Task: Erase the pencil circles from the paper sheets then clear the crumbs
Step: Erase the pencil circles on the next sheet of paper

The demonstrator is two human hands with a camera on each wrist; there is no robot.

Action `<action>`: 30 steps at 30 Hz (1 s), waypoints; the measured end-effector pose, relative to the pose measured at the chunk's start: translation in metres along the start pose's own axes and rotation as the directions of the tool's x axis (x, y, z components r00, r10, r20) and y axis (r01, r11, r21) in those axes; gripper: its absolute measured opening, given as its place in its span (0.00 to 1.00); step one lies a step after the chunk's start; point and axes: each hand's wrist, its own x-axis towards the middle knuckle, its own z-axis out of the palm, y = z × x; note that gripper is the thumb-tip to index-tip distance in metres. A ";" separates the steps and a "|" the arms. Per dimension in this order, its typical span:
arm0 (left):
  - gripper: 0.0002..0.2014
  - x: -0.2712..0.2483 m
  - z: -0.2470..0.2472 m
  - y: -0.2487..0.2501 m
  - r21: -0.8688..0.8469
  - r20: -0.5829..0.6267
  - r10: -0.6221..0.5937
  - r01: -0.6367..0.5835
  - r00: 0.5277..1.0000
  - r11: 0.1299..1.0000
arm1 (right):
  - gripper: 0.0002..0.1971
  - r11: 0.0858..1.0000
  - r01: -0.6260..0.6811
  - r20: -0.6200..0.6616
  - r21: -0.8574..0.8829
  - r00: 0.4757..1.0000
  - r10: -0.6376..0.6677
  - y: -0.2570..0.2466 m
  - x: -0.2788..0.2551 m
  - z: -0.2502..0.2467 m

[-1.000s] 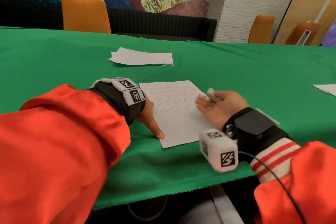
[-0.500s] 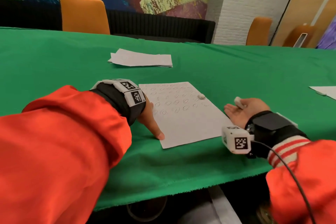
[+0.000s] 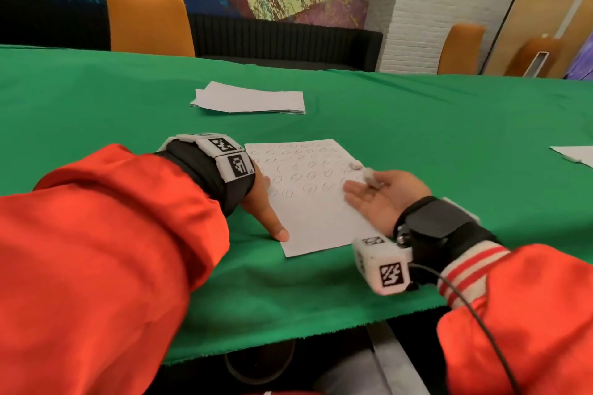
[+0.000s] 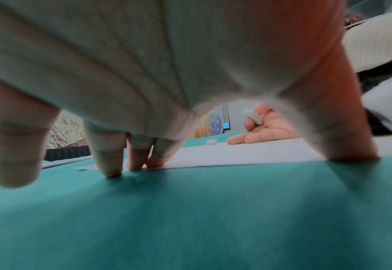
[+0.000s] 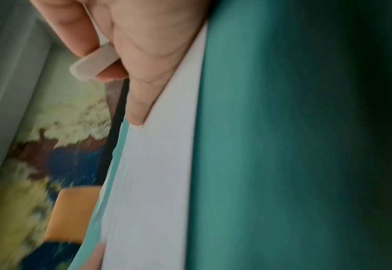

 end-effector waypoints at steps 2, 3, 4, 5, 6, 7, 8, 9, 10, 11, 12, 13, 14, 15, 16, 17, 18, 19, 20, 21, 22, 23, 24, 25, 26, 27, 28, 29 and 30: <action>0.54 0.001 0.001 -0.001 -0.003 0.000 0.000 0.000 1.000 1.000 | 0.12 0.997 0.065 -0.093 0.042 0.994 -0.061 -0.019 0.002 -0.014; 0.55 0.002 0.001 -0.001 -0.003 -0.005 0.000 0.000 1.000 1.000 | 0.12 0.996 0.076 -0.105 0.048 0.992 -0.070 -0.023 0.001 -0.016; 0.55 0.002 0.001 0.000 -0.005 -0.014 0.003 -0.003 1.000 1.000 | 0.12 0.996 0.072 -0.084 0.047 0.994 -0.067 -0.024 -0.002 -0.015; 0.54 0.001 0.001 0.000 -0.016 -0.026 0.010 -0.010 1.000 1.000 | 0.12 0.998 0.055 -0.028 0.039 0.998 -0.054 -0.021 -0.007 -0.010; 0.53 0.001 0.000 0.001 -0.032 -0.038 0.019 -0.021 0.999 0.999 | 0.13 1.000 0.028 0.044 0.014 0.999 -0.028 -0.015 -0.013 -0.003; 0.52 0.001 0.000 0.002 -0.043 -0.043 0.031 -0.033 0.999 0.998 | 0.15 1.000 -0.009 0.113 -0.026 0.994 0.012 -0.007 -0.019 0.005; 0.51 0.001 0.000 0.002 -0.046 -0.042 0.040 -0.042 0.998 0.998 | 0.16 0.996 -0.055 0.175 -0.068 0.982 0.066 0.001 -0.024 0.013; 0.49 0.002 0.000 0.002 -0.044 -0.035 0.049 -0.050 0.998 0.998 | 0.16 0.988 -0.107 0.230 -0.114 0.964 0.131 0.010 -0.028 0.020; 0.48 0.003 -0.001 0.001 -0.049 -0.026 0.060 -0.061 0.998 0.997 | 0.15 0.975 -0.152 0.269 -0.162 0.944 0.192 0.018 -0.030 0.025; 0.48 0.004 -0.001 0.001 -0.061 -0.015 0.068 -0.069 0.998 0.996 | 0.15 0.961 -0.186 0.287 -0.205 0.927 0.241 0.025 -0.031 0.028; 0.48 0.004 -0.001 -0.001 -0.072 -0.007 0.071 -0.072 0.997 0.995 | 0.15 0.948 -0.214 0.293 -0.237 0.914 0.280 0.030 -0.032 0.029; 0.49 0.004 -0.001 -0.002 -0.071 -0.002 0.073 -0.073 0.997 0.995 | 0.15 0.937 -0.238 0.293 -0.255 0.905 0.309 0.034 -0.031 0.029; 0.50 0.004 -0.001 -0.003 -0.068 -0.001 0.074 -0.074 0.997 0.995 | 0.15 0.934 -0.246 0.294 -0.258 0.901 0.319 0.036 -0.031 0.028; 0.50 0.003 -0.001 -0.004 -0.069 0.002 0.077 -0.076 0.997 0.995 | 0.15 0.941 -0.237 0.281 -0.244 0.911 0.302 0.035 -0.029 0.026; 0.50 0.004 -0.001 -0.005 -0.077 0.004 0.081 -0.081 0.997 0.994 | 0.15 0.955 -0.213 0.247 -0.206 0.933 0.261 0.033 -0.027 0.024; 0.49 0.005 0.000 -0.005 -0.095 0.003 0.087 -0.087 0.996 0.992 | 0.15 0.974 -0.175 0.191 -0.143 0.961 0.201 0.029 -0.023 0.022; 0.48 0.005 0.001 -0.006 -0.110 0.002 0.092 -0.091 0.996 0.990 | 0.14 0.990 -0.126 0.126 -0.062 0.983 0.133 0.023 -0.019 0.020; 0.47 0.005 0.002 -0.005 -0.116 0.001 0.094 -0.094 0.996 0.989 | 0.12 0.997 -0.075 0.074 0.001 0.994 0.075 0.017 -0.018 0.019; 0.47 0.005 0.002 -0.005 -0.111 -0.001 0.093 -0.093 0.996 0.990 | 0.11 0.998 -0.048 0.068 0.028 0.997 0.046 0.014 -0.020 0.020; 0.47 0.004 0.002 -0.005 -0.099 -0.004 0.090 -0.090 0.996 0.991 | 0.11 0.998 -0.058 0.119 0.028 0.991 0.054 0.015 -0.024 0.023; 0.48 0.004 0.001 -0.005 -0.090 -0.006 0.088 -0.088 0.996 0.992 | 0.12 0.995 -0.095 0.188 -0.004 0.978 0.094 0.022 -0.029 0.028; 0.48 0.004 0.001 -0.005 -0.085 -0.006 0.087 -0.087 0.996 0.993 | 0.13 0.988 -0.143 0.240 -0.063 0.958 0.154 0.031 -0.034 0.032; 0.49 0.004 0.001 -0.004 -0.085 -0.008 0.085 -0.086 0.996 0.993 | 0.14 0.975 -0.184 0.262 -0.123 0.942 0.211 0.041 -0.039 0.038; 0.49 0.004 0.001 -0.004 -0.080 -0.011 0.085 -0.085 0.996 0.993 | 0.13 0.964 -0.210 0.270 -0.162 0.930 0.248 0.049 -0.041 0.042; 0.50 0.003 0.001 -0.003 -0.071 -0.014 0.086 -0.087 0.996 0.994 | 0.13 0.961 -0.221 0.267 -0.166 0.928 0.259 0.053 -0.041 0.044; 0.50 0.003 0.001 -0.003 -0.063 -0.015 0.088 -0.089 0.996 0.994 | 0.12 0.967 -0.217 0.246 -0.136 0.938 0.245 0.052 -0.037 0.043; 0.49 0.002 0.000 -0.004 -0.065 -0.017 0.090 -0.090 0.996 0.994 | 0.11 0.978 -0.192 0.199 -0.077 0.959 0.204 0.047 -0.032 0.040; 0.48 0.002 -0.001 -0.004 -0.073 -0.018 0.094 -0.095 0.995 0.993 | 0.11 0.990 -0.142 0.130 -0.012 0.981 0.143 0.039 -0.025 0.035; 0.46 0.001 -0.001 -0.005 -0.084 -0.017 0.098 -0.099 0.995 0.992 | 0.13 0.996 -0.078 0.058 0.049 0.995 0.075 0.030 -0.018 0.030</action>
